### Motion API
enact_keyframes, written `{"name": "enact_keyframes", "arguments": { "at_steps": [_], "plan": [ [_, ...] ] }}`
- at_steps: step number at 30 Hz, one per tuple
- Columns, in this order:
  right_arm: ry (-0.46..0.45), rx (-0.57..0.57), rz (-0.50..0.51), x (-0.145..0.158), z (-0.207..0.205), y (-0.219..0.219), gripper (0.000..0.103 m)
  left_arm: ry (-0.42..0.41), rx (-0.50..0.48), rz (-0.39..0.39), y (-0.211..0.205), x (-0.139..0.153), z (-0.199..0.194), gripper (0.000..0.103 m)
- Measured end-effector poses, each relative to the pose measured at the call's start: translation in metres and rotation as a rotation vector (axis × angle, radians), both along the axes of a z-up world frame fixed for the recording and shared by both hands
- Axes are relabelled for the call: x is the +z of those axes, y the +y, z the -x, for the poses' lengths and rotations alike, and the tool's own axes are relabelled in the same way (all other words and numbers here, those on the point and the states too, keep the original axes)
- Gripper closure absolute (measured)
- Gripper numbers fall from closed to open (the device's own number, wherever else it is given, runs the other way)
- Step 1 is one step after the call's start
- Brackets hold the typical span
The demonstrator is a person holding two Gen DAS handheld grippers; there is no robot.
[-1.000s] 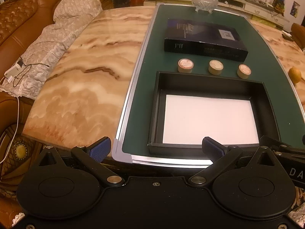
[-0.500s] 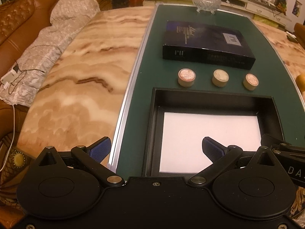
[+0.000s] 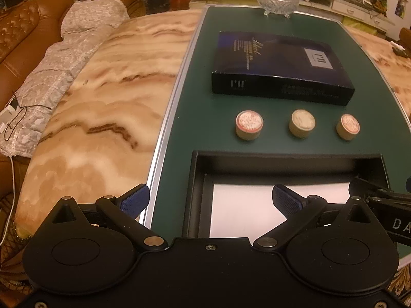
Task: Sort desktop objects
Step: 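Move the left tool toward the pink-labelled tin beside the blue box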
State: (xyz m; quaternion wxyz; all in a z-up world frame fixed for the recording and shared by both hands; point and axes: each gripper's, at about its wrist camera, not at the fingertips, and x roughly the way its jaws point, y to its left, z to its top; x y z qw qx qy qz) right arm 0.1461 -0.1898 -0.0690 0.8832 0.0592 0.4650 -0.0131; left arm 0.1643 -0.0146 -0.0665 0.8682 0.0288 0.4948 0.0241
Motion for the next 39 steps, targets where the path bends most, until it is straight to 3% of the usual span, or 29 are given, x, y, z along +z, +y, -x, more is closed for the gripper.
{"name": "enact_keyframes", "arguments": {
  "at_steps": [6, 21, 27, 39],
  "plan": [
    [0.0, 0.011, -0.046, -0.002, -0.019, -0.005, 0.0, -0.005, -0.003, -0.021, -0.006, -0.006, -0.015, 0.0],
    [-0.024, 0.039, 0.02, -0.01, -0.039, -0.002, 0.0, -0.006, 0.0, -0.037, -0.012, -0.017, -0.043, 0.0],
    [-0.019, 0.01, -0.039, -0.009, -0.044, -0.013, 0.0, -0.019, -0.006, -0.046, -0.015, -0.023, -0.061, 0.0],
    [-0.008, -0.058, -0.129, -0.019, -0.053, -0.034, 0.0, -0.006, -0.025, 0.015, -0.018, -0.042, -0.102, 0.0]
  ]
}}
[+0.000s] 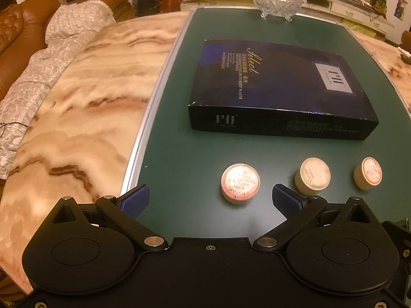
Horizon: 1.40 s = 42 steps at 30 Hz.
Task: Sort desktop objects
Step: 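Close the left tool on the pink-labelled tin and lift it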
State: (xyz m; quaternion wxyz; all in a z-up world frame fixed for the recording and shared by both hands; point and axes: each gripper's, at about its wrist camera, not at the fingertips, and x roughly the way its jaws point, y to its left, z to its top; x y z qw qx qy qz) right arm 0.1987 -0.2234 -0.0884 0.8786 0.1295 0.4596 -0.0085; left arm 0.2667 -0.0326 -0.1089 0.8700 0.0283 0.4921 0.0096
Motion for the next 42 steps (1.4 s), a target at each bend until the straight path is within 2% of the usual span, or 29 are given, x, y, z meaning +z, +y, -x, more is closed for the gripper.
{"name": "enact_keyframes", "arguments": {
  "at_steps": [9, 16, 21, 24, 26, 28, 35, 40, 42],
  "plan": [
    [-0.013, -0.023, 0.024, -0.007, -0.01, -0.002, 0.0, 0.03, 0.007, 0.05, -0.003, -0.021, -0.017, 0.004],
    [-0.014, -0.014, 0.069, -0.007, -0.033, 0.0, 0.0, 0.041, 0.001, 0.052, -0.007, -0.026, -0.026, 0.007],
    [-0.018, -0.001, 0.144, -0.006, -0.043, 0.009, 0.0, 0.043, -0.002, 0.048, -0.009, -0.029, -0.029, 0.007],
    [-0.017, 0.003, 0.138, -0.007, -0.044, 0.008, 0.0, 0.049, -0.006, 0.056, -0.01, -0.03, -0.029, 0.007],
    [-0.01, -0.008, 0.121, -0.009, -0.045, 0.004, 0.0, 0.048, -0.008, 0.054, -0.009, -0.031, -0.03, 0.01],
    [-0.002, -0.027, 0.108, -0.011, -0.046, 0.0, 0.0, 0.051, -0.009, 0.057, -0.008, -0.033, -0.03, 0.018],
    [0.006, -0.036, 0.081, -0.015, -0.048, -0.006, 0.0, 0.072, -0.006, 0.076, -0.005, -0.04, -0.035, 0.022],
    [-0.001, -0.034, 0.073, -0.015, -0.048, -0.007, 0.0, 0.089, -0.008, 0.084, -0.005, -0.043, -0.036, 0.045],
    [-0.002, -0.035, 0.068, -0.015, -0.048, -0.007, 0.0, 0.09, -0.012, 0.084, -0.005, -0.043, -0.036, 0.049]
  ]
}}
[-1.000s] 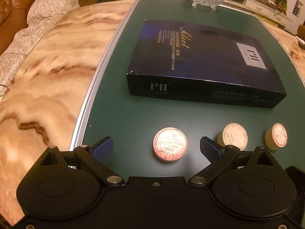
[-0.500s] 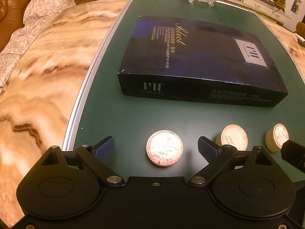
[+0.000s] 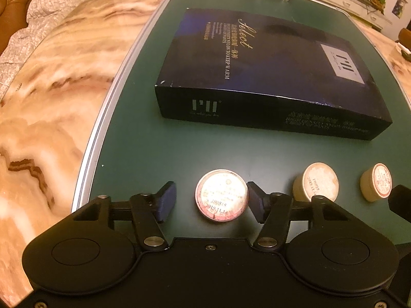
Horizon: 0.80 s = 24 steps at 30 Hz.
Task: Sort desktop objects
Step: 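Close the left tool on the pink-labelled tin and lift it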
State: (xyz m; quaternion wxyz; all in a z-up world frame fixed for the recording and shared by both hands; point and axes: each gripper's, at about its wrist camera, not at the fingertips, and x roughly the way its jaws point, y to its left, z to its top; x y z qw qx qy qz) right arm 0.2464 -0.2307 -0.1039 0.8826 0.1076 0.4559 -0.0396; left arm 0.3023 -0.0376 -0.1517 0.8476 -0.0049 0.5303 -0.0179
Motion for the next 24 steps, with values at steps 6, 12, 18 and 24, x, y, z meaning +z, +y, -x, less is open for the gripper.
{"name": "enact_keyframes", "arguments": {
  "at_steps": [6, 12, 18, 24],
  "plan": [
    [0.003, -0.003, -0.008, 0.0, 0.001, 0.0, 0.0, 0.004, -0.005, 0.002, 0.0, 0.002, 0.002, 0.062],
    [0.0, -0.004, -0.007, 0.003, 0.004, -0.001, 0.0, -0.004, -0.007, 0.003, 0.0, 0.008, 0.006, 0.062],
    [0.003, 0.0, 0.001, 0.006, 0.007, -0.002, 0.0, -0.041, -0.036, -0.017, -0.004, 0.036, 0.025, 0.062],
    [0.008, -0.009, 0.012, 0.008, 0.008, -0.004, 0.0, -0.073, -0.071, -0.028, -0.006, 0.065, 0.062, 0.062]
  ]
}}
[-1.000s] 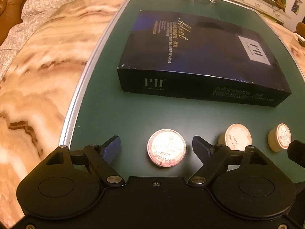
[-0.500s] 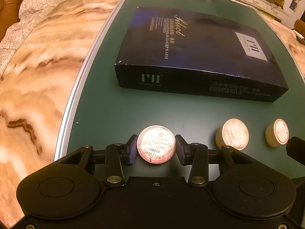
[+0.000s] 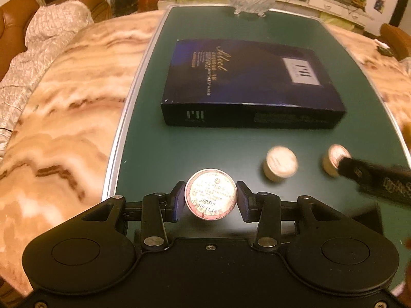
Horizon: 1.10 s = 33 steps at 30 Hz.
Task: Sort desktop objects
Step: 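Close the left tool on the pink-labelled tin and lift it, then lower the pink-labelled tin onto the tray's white paper and open the left tool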
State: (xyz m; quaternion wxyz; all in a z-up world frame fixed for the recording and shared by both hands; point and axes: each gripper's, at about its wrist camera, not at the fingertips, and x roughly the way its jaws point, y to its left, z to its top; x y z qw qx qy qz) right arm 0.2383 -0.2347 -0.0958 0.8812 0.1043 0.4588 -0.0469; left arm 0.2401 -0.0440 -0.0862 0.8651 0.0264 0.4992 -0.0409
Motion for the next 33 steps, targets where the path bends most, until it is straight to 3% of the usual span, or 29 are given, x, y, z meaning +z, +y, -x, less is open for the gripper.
{"name": "enact_keyframes", "arguments": {
  "at_steps": [12, 24, 33],
  "plan": [
    [0.017, -0.007, 0.004, 0.002, 0.009, 0.0, 0.0, 0.049, 0.002, 0.011, 0.013, 0.005, 0.066, 0.062],
    [0.025, -0.011, 0.006, 0.002, 0.012, -0.001, 0.0, 0.13, 0.002, 0.009, 0.017, -0.024, 0.084, 0.062],
    [0.031, -0.012, 0.011, -0.001, 0.012, -0.002, 0.0, 0.159, 0.01, -0.042, 0.017, -0.044, 0.083, 0.062]
  ]
}}
